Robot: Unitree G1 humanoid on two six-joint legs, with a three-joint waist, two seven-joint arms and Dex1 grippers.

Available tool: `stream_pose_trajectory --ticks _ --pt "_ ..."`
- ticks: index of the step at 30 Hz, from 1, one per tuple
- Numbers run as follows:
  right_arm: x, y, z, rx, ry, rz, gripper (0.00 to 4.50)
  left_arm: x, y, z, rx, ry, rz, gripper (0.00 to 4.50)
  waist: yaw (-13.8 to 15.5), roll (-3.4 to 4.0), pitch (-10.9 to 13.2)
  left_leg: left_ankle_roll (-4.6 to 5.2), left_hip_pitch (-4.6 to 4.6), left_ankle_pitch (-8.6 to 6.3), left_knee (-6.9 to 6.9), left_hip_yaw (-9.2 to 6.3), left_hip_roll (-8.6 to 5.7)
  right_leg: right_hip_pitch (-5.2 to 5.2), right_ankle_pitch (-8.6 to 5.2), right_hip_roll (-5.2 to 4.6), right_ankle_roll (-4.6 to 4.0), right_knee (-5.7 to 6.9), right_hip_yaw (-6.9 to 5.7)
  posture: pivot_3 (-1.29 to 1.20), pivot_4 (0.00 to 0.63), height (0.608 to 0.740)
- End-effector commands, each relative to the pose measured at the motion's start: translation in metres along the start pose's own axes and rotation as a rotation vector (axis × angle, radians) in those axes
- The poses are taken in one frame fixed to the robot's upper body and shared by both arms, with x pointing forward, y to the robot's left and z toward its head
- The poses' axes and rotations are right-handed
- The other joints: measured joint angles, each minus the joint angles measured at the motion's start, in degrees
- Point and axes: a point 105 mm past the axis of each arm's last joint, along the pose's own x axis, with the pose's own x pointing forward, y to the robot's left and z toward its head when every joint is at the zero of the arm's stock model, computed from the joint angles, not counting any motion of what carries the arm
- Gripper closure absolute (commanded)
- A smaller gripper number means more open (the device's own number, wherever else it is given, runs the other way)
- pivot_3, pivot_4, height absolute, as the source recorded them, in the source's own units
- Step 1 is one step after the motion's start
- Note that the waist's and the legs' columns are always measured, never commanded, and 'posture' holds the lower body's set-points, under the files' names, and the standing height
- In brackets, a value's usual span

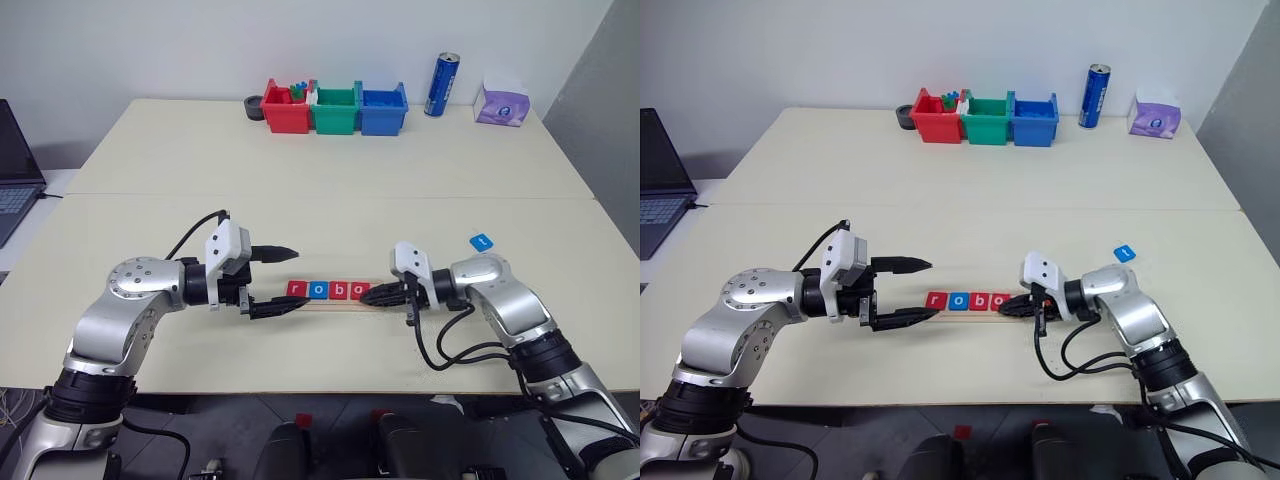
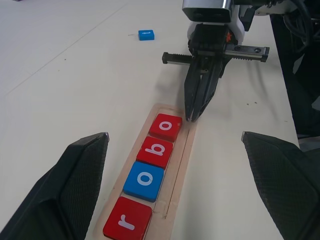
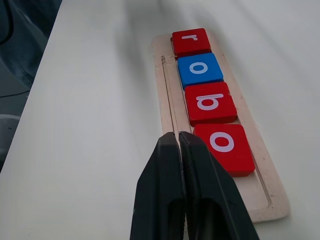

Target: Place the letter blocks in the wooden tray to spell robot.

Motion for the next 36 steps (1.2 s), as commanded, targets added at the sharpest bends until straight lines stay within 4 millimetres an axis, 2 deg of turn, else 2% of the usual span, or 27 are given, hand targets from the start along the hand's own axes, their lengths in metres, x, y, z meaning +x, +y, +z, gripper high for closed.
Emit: stream_pose_trajectory --ticks 1,9,27,36 --pt "0.004 0.004 0.004 -0.044 -0.005 0.004 4.46 -0.003 0.0 0.007 0.037 -0.01 0.009 0.0 0.0 0.0 0.0 0.0 0.0 0.0 0.0 0.0 0.0 0.0 0.0 0.0 0.0 0.0 -0.01 0.0 0.15 0.74" --pt "0.01 0.0 0.006 -0.056 -0.015 -0.027 4.46 -0.001 -0.001 0.007 0.039 -0.013 0.007 0.0 0.0 0.0 0.0 0.0 0.0 0.0 0.0 0.0 0.0 0.0 0.0 0.01 0.0 0.0 0.0 0.0 0.15 0.74" --pt "0.007 -0.014 0.007 -0.085 -0.017 -0.112 4.46 0.002 -0.001 0.008 0.038 -0.02 -0.001 0.0 0.0 0.0 0.0 0.0 0.0 0.0 0.0 0.01 0.0 0.0 0.0 0.01 0.0 0.0 0.01 0.0 0.15 0.74" --pt "-0.005 -0.009 0.022 -0.036 -0.065 -0.062 4.46 0.0 0.0 0.007 0.035 -0.015 0.002 0.0 0.0 0.0 0.0 0.0 0.0 0.0 0.0 -0.01 0.01 0.0 0.0 0.0 0.0 0.0 0.0 0.0 0.15 0.74"
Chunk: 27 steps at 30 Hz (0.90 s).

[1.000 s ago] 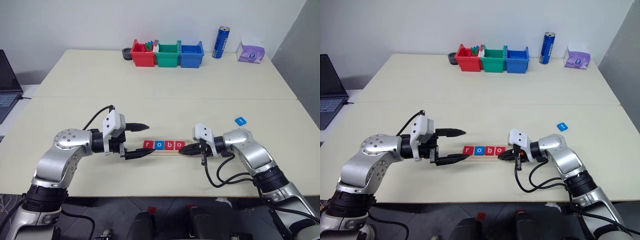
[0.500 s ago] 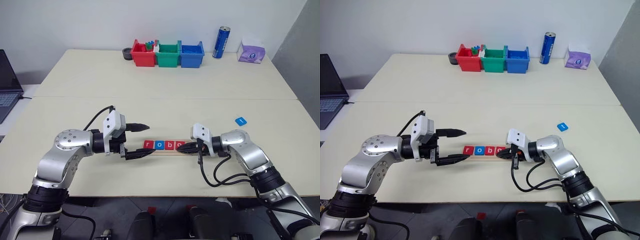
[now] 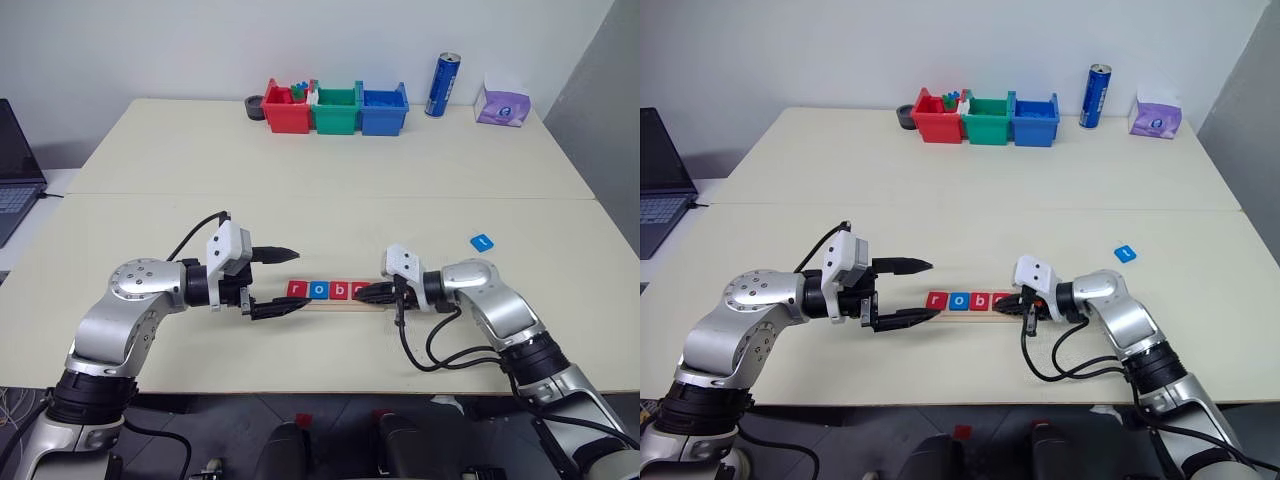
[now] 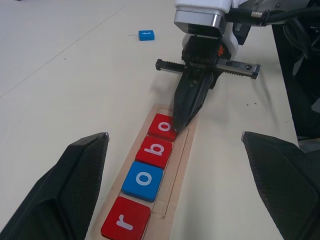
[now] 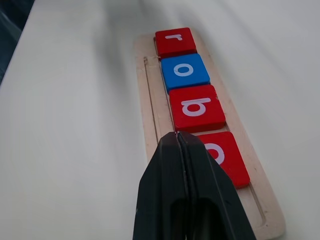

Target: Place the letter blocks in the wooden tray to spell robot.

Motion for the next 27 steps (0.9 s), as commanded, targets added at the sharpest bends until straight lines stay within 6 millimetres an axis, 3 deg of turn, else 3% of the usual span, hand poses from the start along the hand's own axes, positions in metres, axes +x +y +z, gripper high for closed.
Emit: stream_pose_trajectory --ticks 1,8,9,12,18,22,25,27 --pt "-0.014 -0.006 0.022 -0.032 -0.047 -0.01 4.46 -0.001 0.001 0.008 0.041 -0.01 0.003 0.0 0.0 0.0 0.0 0.0 0.0 0.0 0.0 0.0 0.0 0.0 0.0 0.0 0.0 0.0 0.0 0.0 0.15 0.74" --pt "-0.026 -0.018 0.013 -0.034 -0.002 -0.049 4.46 0.0 -0.001 0.006 0.037 -0.008 -0.005 0.0 0.0 0.0 0.0 0.0 0.0 0.0 0.0 0.01 -0.01 0.0 0.0 0.0 0.0 -0.01 0.0 0.0 0.15 0.74" --pt "-0.027 -0.019 0.009 -0.036 0.011 -0.052 4.3 0.0 -0.001 0.007 0.037 -0.008 -0.005 0.0 0.0 0.0 0.0 0.0 0.0 0.0 0.0 0.01 -0.01 0.0 0.0 0.0 0.0 0.0 0.0 0.0 0.15 0.74" --pt "-0.029 -0.022 0.001 -0.034 0.038 -0.063 3.61 0.001 0.0 0.007 0.039 -0.007 -0.006 0.0 0.0 0.0 0.0 0.0 0.0 0.0 0.0 0.02 -0.01 0.0 0.0 0.0 0.0 -0.01 0.01 0.0 0.15 0.74" --pt "-0.028 -0.025 -0.007 -0.029 0.054 -0.073 1.45 -0.001 -0.001 0.006 0.037 -0.002 -0.008 0.0 0.0 0.0 0.0 0.0 0.0 0.0 0.0 0.03 -0.01 0.0 0.0 0.0 0.0 -0.01 0.01 0.0 0.15 0.74" --pt "-0.025 -0.023 -0.009 -0.021 0.047 -0.069 1.63 -0.002 0.0 0.007 0.039 0.001 -0.006 0.0 0.0 0.0 0.0 0.0 0.0 0.0 0.0 0.02 0.0 0.0 0.0 0.0 0.0 -0.01 0.01 0.0 0.15 0.74" --pt "-0.023 -0.023 -0.008 -0.019 0.04 -0.068 2.44 -0.002 0.001 0.007 0.041 0.002 -0.005 0.0 0.0 0.0 0.0 0.0 0.0 0.0 0.0 0.02 0.0 0.0 0.0 0.0 0.0 0.0 0.01 0.0 0.15 0.74" --pt "-0.022 -0.023 -0.007 -0.021 0.036 -0.066 3.21 -0.002 0.001 0.007 0.042 0.001 -0.005 0.0 0.0 0.0 0.0 0.0 0.0 0.0 0.0 0.02 0.0 0.0 0.0 0.0 0.0 0.0 0.01 0.0 0.15 0.74"
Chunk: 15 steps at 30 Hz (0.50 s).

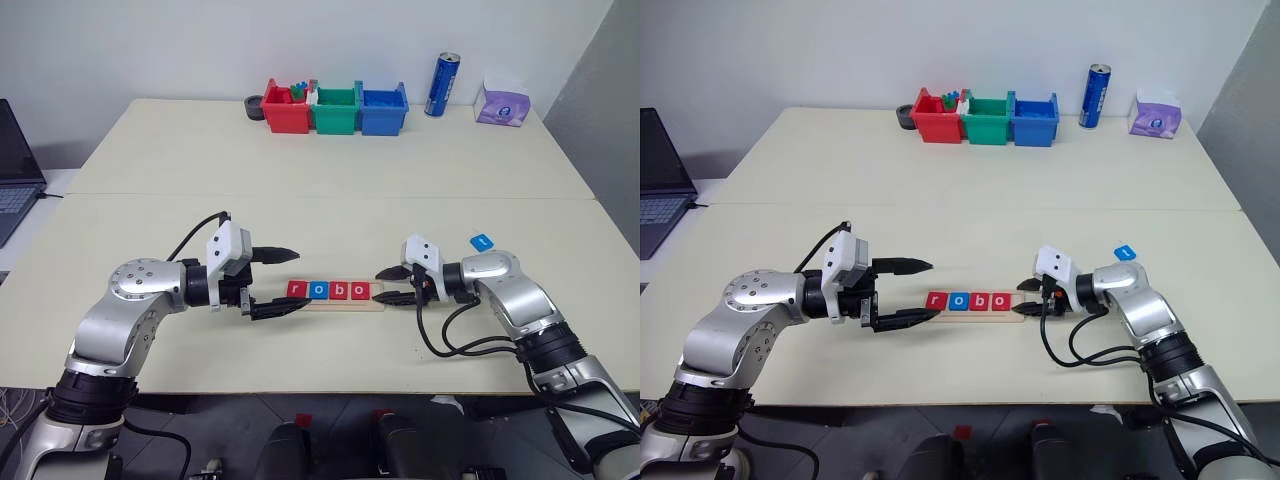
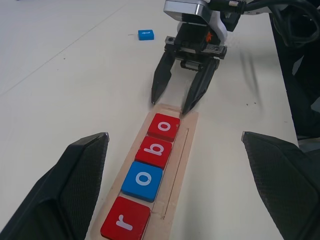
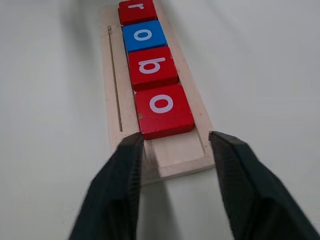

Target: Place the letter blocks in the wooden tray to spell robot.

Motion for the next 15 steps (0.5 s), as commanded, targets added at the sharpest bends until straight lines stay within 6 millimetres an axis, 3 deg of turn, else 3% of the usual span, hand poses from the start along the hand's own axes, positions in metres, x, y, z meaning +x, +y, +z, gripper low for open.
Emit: stream_pose_trajectory --ticks 1,4,15 --pt "-0.0001 -0.0012 0.0083 -0.029 -0.026 -0.002 3.53 -0.0015 0.0011 0.0073 0.042 -0.001 -0.002 0.0 0.0 0.0 0.0 0.0 0.0 0.0 0.0 0.0 0.0 0.0 0.0 0.0 0.0 0.0 0.0 0.0 0.15 0.74" --pt "0.0005 0.0002 0.0092 -0.032 -0.029 0.004 4.46 -0.0009 0.0014 0.0079 0.043 -0.003 -0.002 0.0 0.0 0.0 0.0 0.0 0.0 0.0 0.0 0.0 0.0 0.0 0.0 0.0 0.0 0.0 0.0 0.0 0.15 0.74" --pt "0.002 0.0017 0.004 -0.052 -0.01 0.002 4.46 -0.0015 0.0021 0.0074 0.044 0.003 0.002 0.0 0.0 0.0 0.0 0.0 0.0 0.0 0.0 0.0 0.0 0.0 0.0 0.0 0.0 0.0 0.0 0.0 0.15 0.74"
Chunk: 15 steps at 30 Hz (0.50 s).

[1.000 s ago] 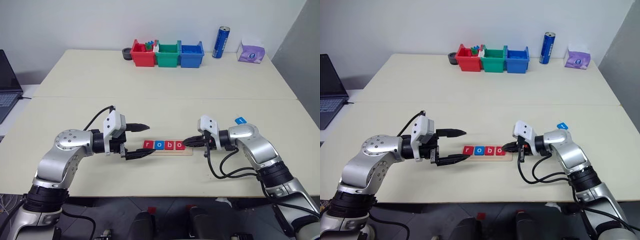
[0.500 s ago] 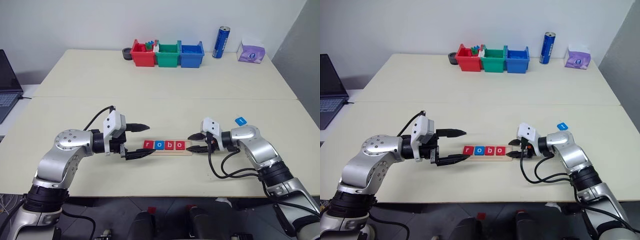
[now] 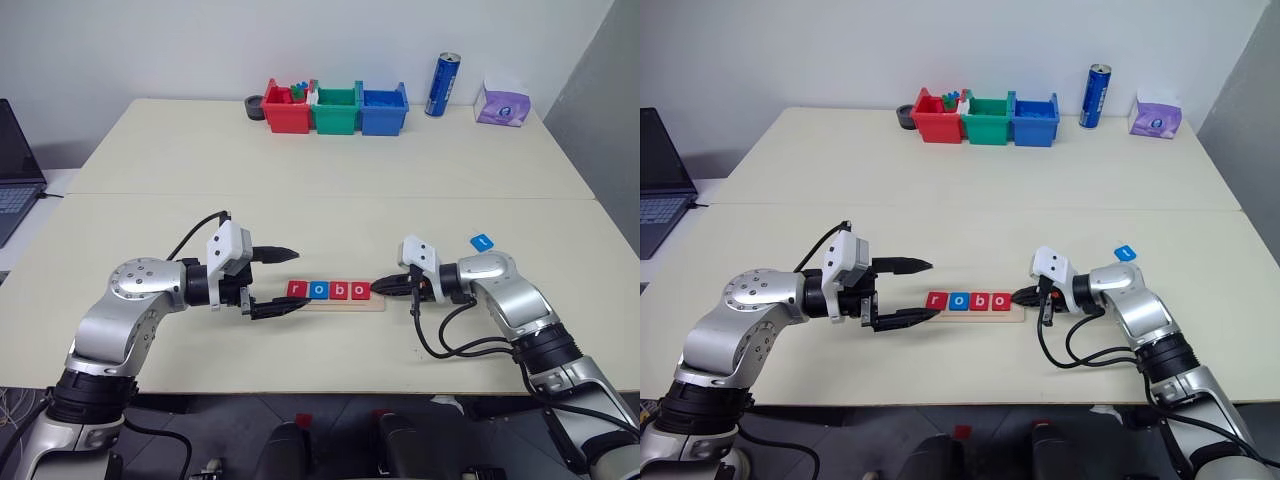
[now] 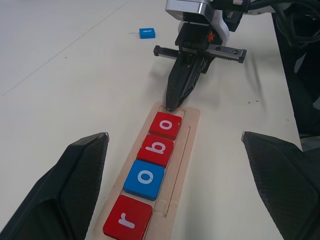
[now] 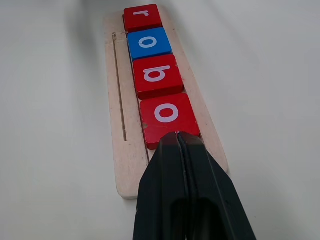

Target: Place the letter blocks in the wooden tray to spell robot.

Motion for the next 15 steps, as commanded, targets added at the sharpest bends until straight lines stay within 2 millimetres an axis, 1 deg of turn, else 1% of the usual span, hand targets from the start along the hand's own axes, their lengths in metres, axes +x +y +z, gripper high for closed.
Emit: stream_pose_trajectory --ticks 1,7,15 --pt "0.0 0.001 0.002 -0.046 0.003 -0.002 4.46 -0.001 0.001 0.008 0.038 -0.005 -0.002 0.0 0.0 0.0 0.0 0.0 0.0 0.0 0.0 0.0 0.0 0.0 0.0 0.0 0.0 0.0 0.0 0.0 0.15 0.74" --pt "0.007 0.004 0.004 -0.049 -0.005 0.004 4.46 -0.002 0.0 0.007 0.038 -0.004 -0.003 0.0 0.0 0.0 0.0 0.0 0.0 0.0 0.0 0.0 0.0 0.0 0.0 0.0 0.0 0.0 0.0 0.0 0.15 0.74" --pt "0.017 0.001 0.009 -0.05 -0.027 -0.01 4.46 -0.002 -0.007 0.005 0.031 -0.002 -0.014 0.0 0.0 0.0 0.0 0.0 0.0 0.0 0.0 0.0 0.0 0.0 0.0 0.0 0.0 0.0 0.0 0.0 0.15 0.74"
